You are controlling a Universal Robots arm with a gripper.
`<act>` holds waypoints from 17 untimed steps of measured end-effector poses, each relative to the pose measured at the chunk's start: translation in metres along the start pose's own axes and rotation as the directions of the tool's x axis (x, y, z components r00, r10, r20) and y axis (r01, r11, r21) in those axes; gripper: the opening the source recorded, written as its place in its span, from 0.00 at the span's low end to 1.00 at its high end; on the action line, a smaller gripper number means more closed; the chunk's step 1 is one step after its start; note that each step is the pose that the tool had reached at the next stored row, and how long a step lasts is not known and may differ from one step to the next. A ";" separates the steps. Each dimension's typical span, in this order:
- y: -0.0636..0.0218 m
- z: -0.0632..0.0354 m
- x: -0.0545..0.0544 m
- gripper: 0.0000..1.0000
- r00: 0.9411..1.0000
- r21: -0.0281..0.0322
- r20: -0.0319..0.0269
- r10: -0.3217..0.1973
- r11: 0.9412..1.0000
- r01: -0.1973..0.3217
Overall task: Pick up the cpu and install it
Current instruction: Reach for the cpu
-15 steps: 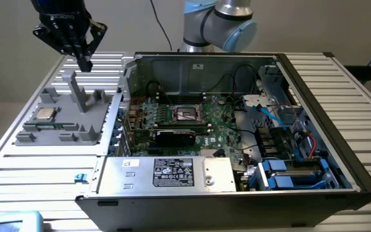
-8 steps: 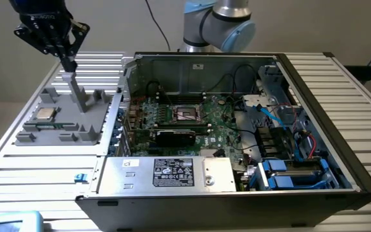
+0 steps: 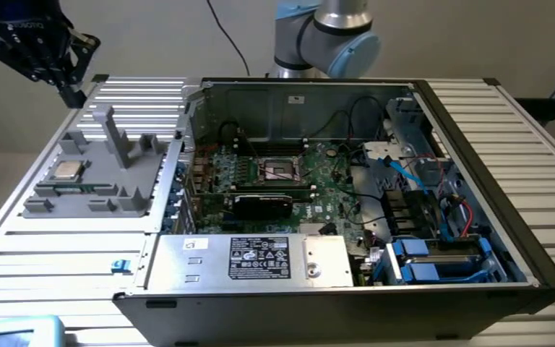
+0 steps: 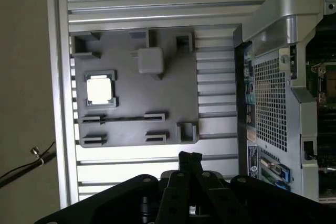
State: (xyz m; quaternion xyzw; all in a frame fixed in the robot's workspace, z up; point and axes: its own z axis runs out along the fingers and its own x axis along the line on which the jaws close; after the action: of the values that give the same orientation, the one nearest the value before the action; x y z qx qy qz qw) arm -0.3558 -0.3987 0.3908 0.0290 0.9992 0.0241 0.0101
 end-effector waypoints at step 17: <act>0.0056 -0.0005 0.067 0.11 1.000 0.000 0.000 -0.007 1.000 0.007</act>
State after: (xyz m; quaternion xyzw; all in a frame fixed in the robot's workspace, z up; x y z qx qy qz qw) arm -0.4223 -0.3893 0.3903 0.0253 0.9993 0.0241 0.0100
